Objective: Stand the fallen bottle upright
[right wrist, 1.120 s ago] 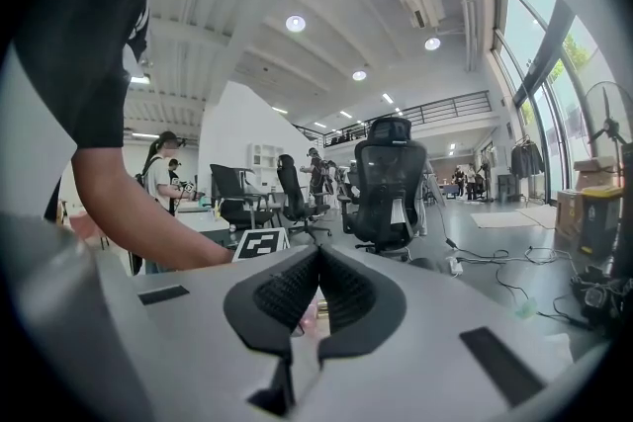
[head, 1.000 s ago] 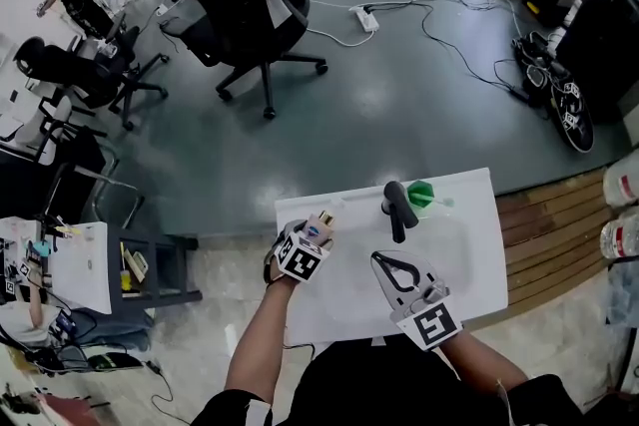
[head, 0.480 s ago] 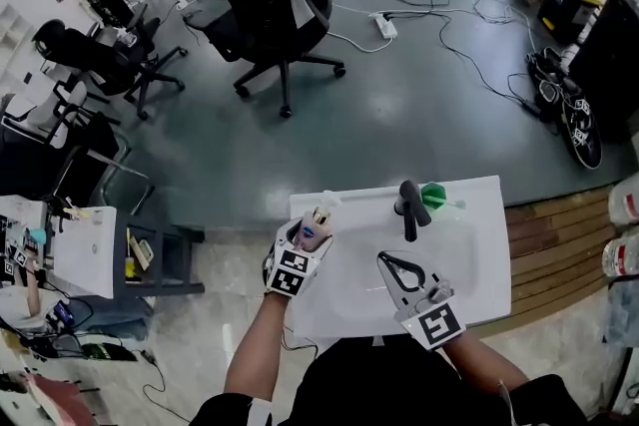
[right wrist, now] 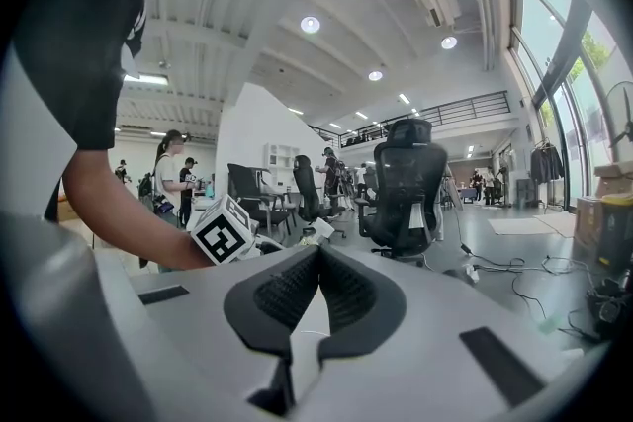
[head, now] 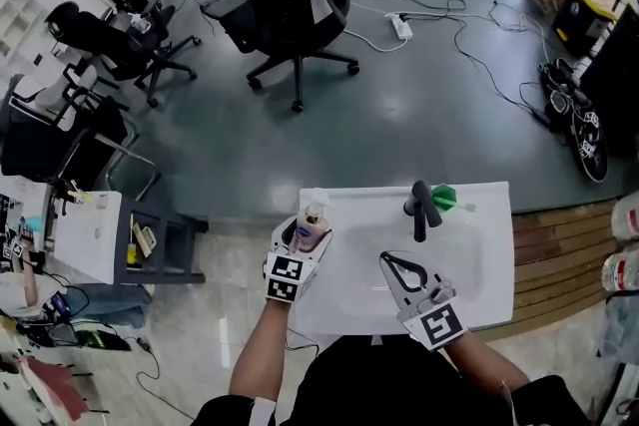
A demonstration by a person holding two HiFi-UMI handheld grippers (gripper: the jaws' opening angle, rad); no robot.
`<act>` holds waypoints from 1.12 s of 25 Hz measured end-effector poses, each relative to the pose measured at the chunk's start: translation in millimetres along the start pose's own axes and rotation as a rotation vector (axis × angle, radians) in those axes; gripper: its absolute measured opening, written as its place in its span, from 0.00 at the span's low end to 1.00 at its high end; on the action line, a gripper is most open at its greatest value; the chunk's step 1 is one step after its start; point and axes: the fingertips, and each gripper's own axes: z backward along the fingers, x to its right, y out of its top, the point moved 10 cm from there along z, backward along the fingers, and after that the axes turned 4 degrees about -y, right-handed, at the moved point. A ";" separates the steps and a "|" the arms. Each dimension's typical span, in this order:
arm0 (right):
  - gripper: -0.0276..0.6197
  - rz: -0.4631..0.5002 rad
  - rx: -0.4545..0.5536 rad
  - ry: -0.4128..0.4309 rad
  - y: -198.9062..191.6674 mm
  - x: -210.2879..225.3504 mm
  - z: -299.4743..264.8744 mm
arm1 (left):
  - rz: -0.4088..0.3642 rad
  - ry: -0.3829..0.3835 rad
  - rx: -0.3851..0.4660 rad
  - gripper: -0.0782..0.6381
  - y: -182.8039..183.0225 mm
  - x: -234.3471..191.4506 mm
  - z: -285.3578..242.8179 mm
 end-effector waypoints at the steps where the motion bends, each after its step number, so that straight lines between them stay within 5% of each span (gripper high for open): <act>1: 0.06 -0.002 0.003 0.000 -0.6 0.2 -0.1 | 0.008 0.008 0.019 0.56 0.2 -0.6 2.2; 15: 0.06 0.043 -0.074 0.032 -11.2 2.9 -0.3 | 0.125 0.194 0.385 0.56 24.8 -1.3 5.1; 21: 0.06 -0.091 0.060 -0.043 -12.8 -1.7 -7.4 | 0.092 0.277 0.451 0.56 27.9 -4.9 -16.4; 28: 0.06 -0.130 0.048 -0.052 -9.6 0.5 -12.0 | 0.127 0.361 0.476 0.56 14.7 -18.6 -42.1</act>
